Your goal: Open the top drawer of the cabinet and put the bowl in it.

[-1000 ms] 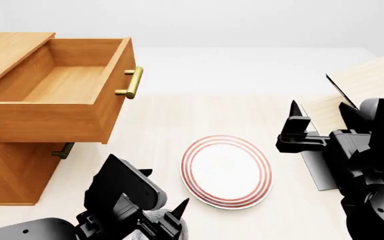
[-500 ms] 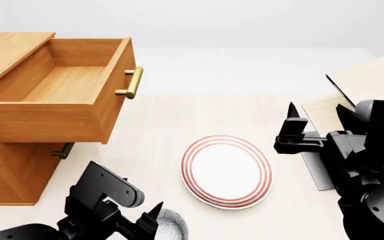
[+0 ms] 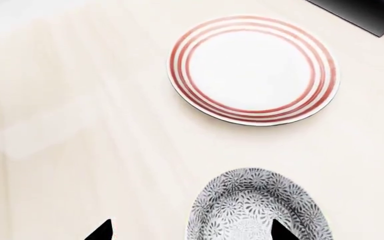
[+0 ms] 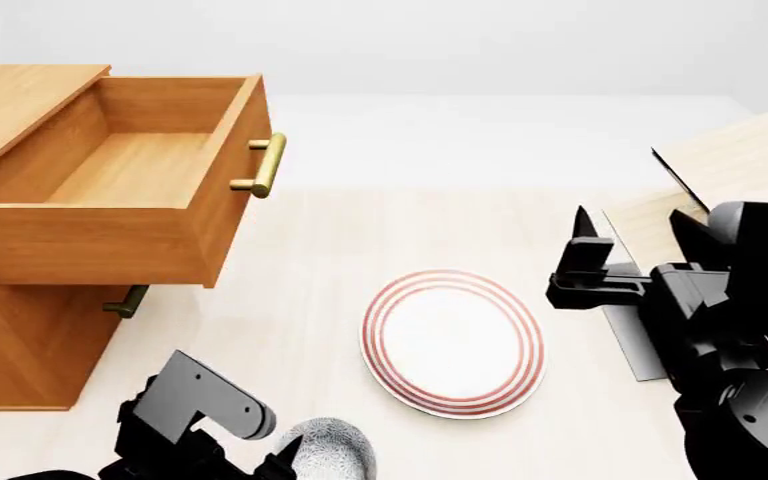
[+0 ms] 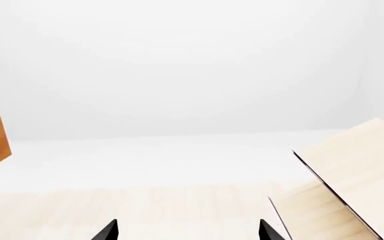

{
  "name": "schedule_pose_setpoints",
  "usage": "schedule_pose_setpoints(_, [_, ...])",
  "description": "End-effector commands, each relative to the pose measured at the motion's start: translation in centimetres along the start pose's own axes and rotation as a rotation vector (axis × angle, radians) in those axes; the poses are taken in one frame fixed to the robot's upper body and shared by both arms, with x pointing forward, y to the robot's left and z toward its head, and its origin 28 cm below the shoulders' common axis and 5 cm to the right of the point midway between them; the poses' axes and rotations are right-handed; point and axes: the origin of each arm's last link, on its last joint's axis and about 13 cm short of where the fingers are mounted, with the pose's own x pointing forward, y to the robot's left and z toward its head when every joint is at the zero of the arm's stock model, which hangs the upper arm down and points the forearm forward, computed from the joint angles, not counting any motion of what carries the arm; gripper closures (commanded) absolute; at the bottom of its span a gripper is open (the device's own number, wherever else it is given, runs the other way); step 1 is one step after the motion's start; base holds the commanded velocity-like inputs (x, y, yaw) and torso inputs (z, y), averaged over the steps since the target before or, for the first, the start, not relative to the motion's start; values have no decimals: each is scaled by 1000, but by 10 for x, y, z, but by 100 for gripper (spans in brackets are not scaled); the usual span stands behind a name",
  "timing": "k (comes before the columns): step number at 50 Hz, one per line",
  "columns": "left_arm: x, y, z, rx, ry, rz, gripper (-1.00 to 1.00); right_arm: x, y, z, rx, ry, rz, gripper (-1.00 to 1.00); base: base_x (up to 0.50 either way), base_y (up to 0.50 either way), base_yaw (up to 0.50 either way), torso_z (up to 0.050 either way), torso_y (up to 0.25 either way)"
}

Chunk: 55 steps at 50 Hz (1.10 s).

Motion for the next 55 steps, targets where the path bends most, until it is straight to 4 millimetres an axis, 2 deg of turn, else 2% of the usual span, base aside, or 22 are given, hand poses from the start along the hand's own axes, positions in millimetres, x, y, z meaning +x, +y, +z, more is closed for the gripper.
schedule_pose_setpoints(1, [1,2,-2,-2,35,5,-100,1,0,-1,2,3,1,-100,0,0,0,0,0])
schedule_pose_setpoints(27, [33,13,-3,-27,109,-7,-100,4,-1,-4,-1,15,-5,-100,0,0,0,0,0])
schedule_pose_setpoints(55, [45,21,9,50,229,7,-100,6,-2,-10,4,25,-6,-100,0,0,0,0,0])
